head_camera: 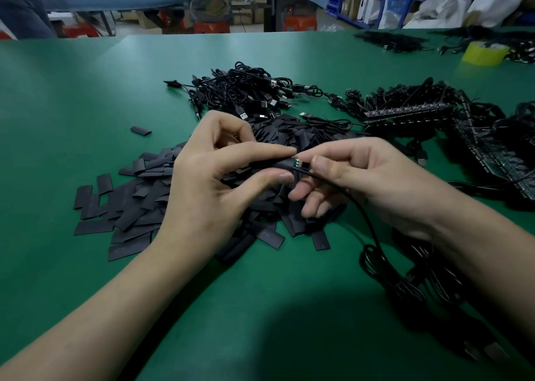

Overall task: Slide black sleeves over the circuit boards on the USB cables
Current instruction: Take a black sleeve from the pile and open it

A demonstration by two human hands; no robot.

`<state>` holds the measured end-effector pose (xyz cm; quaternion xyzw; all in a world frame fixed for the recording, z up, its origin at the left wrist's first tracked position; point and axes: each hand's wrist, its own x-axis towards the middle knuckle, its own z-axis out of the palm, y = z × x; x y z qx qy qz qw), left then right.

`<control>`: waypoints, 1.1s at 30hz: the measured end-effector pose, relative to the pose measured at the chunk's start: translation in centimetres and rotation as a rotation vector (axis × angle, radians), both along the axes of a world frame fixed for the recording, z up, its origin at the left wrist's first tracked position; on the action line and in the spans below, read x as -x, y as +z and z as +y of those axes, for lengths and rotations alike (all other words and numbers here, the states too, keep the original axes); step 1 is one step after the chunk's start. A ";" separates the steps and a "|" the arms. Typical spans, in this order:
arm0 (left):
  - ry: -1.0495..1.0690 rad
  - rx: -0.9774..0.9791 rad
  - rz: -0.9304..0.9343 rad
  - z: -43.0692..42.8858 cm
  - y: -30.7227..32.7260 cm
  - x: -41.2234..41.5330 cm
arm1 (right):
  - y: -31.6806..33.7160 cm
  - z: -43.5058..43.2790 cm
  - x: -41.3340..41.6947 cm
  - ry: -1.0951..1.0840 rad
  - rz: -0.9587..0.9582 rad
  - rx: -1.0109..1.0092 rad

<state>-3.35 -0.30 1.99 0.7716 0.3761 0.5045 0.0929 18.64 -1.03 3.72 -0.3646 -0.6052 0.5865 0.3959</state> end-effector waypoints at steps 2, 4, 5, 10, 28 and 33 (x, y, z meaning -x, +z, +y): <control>-0.013 0.005 0.004 0.1 -0.1 -0.1 | -0.3 -0.1 0.2 0.048 0.043 0.040; -0.028 0.025 -0.006 0.2 -0.3 -0.1 | -0.4 -0.1 0.3 0.038 0.049 0.033; -0.023 0.033 -0.020 0.3 -0.4 0.0 | -0.4 0.0 0.4 0.016 0.048 0.025; -0.023 0.192 -0.273 0.4 -0.5 -0.2 | -0.4 0.1 0.5 -0.058 0.016 -0.032; -0.047 0.362 -0.398 -0.2 -0.5 -0.8 | -0.7 -0.3 1.4 -0.164 -0.052 -0.216; -0.091 0.377 -0.407 -0.3 -0.4 -0.7 | -0.7 -0.5 1.6 -0.204 -0.071 -0.326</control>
